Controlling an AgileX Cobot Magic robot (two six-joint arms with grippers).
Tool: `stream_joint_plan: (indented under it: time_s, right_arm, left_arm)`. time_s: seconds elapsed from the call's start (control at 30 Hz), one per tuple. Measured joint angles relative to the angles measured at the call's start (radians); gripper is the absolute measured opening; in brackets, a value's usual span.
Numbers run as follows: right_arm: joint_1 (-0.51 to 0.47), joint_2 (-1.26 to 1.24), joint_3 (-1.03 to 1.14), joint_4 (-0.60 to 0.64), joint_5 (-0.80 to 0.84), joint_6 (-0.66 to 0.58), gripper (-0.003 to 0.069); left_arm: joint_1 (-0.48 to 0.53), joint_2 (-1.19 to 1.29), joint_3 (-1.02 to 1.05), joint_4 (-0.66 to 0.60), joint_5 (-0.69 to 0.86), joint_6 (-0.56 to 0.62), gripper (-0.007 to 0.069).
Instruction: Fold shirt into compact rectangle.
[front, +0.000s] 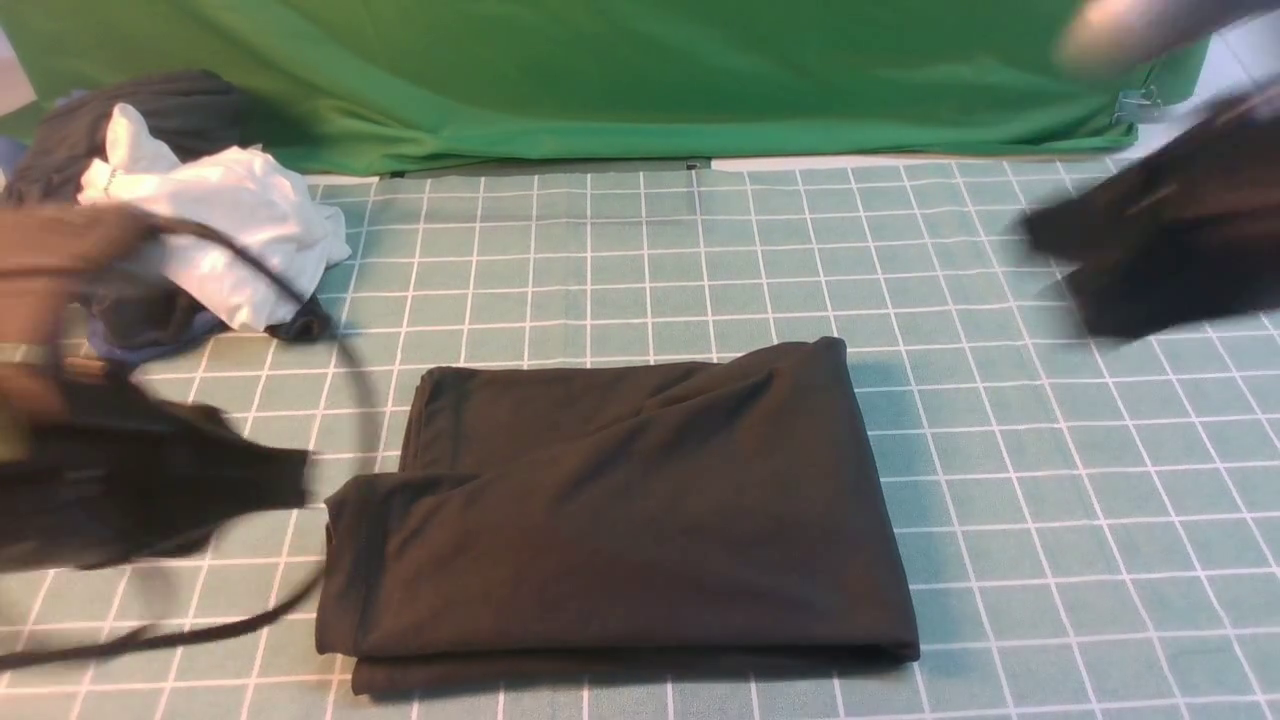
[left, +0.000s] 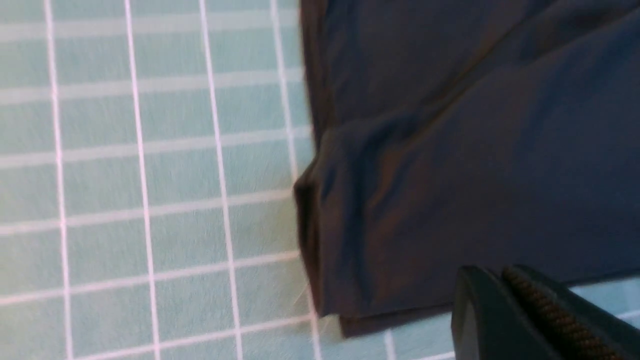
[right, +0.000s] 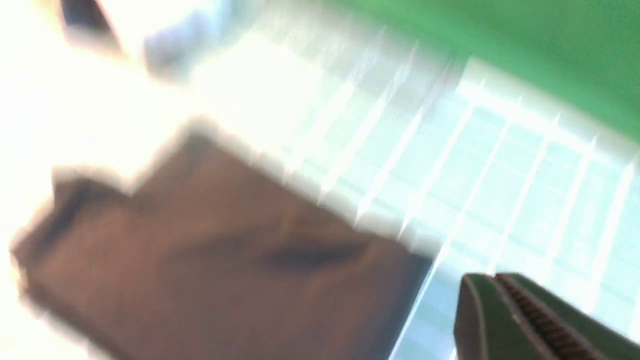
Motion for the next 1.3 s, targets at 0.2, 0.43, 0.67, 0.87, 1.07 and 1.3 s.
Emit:
stream_joint_plan:
  time_s: [0.2, 0.43, 0.67, 0.87, 1.07, 1.3]
  right_arm:
    - [0.000, -0.273, 0.053, -0.071, -0.067, 0.001, 0.0019]
    - [0.000, -0.606, 0.298, -0.136, -0.237, 0.001, 0.0019]
    - [0.000, -0.858, 0.491, -0.142, -0.437, 0.042, 0.0018]
    - [0.000, -0.951, 0.515, -0.143, -0.529, 0.044, 0.0016]
    - [0.000, -0.951, 0.518, -0.143, -0.510, 0.049, 0.0020]
    - [0.000, -0.951, 0.518, -0.143, -0.505, 0.049, 0.0036]
  left_arm:
    - [0.000, -0.299, 0.001, 0.000, 0.002, 0.002, 0.0006]
    - [0.000, -0.562, 0.002, 0.035, 0.012, 0.064, 0.0006]
    - [0.000, -0.694, 0.013, 0.083, 0.075, 0.069, 0.0006]
    - [0.000, -0.711, 0.100, 0.083, 0.029, 0.061, 0.0006]
    - [0.000, -0.710, 0.195, 0.061, -0.127, 0.060, 0.0009]
    - [0.000, -0.711, 0.207, 0.061, -0.165, 0.061, 0.0011]
